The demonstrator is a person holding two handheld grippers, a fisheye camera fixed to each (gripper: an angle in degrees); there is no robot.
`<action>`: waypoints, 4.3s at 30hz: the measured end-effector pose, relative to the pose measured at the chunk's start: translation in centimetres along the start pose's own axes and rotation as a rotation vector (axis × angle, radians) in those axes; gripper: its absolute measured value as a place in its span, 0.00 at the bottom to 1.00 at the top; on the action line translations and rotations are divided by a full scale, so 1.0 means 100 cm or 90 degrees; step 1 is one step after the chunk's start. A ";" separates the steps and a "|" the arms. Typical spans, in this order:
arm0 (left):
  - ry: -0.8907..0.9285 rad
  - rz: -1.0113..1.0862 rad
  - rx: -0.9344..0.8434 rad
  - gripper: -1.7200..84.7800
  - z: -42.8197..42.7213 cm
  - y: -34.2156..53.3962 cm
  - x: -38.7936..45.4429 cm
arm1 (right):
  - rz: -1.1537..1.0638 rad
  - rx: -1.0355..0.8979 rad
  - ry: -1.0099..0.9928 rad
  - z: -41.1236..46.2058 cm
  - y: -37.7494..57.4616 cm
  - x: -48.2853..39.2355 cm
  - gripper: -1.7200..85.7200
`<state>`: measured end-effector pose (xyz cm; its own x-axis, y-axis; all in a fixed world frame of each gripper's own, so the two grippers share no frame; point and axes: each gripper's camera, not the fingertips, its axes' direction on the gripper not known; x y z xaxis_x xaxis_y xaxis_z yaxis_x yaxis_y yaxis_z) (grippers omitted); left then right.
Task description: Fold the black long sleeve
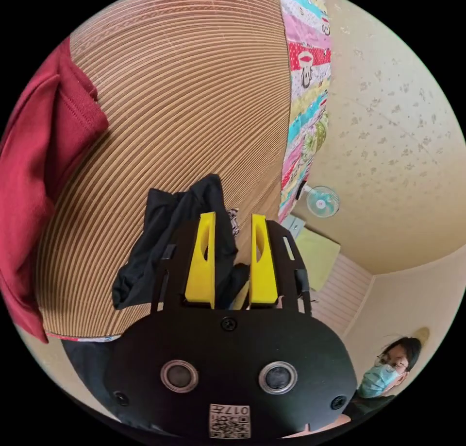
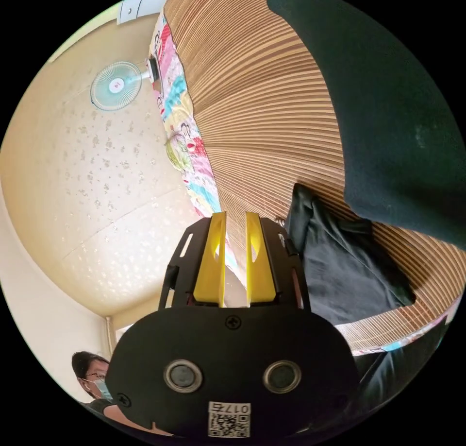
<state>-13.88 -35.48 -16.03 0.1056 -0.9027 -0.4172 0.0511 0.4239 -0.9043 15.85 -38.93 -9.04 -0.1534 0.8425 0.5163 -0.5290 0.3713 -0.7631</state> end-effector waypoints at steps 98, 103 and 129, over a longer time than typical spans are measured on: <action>-0.409 0.264 -0.576 0.12 0.264 -0.017 0.015 | -0.069 -0.220 0.218 -0.232 0.142 0.116 0.12; -0.391 0.217 -0.524 0.08 0.249 -0.037 -0.002 | 0.071 -0.178 0.086 -0.249 0.179 0.157 0.16; -0.087 0.339 -0.728 0.11 0.172 0.034 -0.037 | -0.039 -0.102 -0.222 -0.270 0.279 0.135 0.25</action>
<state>3.00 -29.44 -16.04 -0.0463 -0.5963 -0.8014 -0.9054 0.3640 -0.2186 21.54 -6.68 -33.80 -0.4148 0.6439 0.6429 -0.4129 0.4964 -0.7636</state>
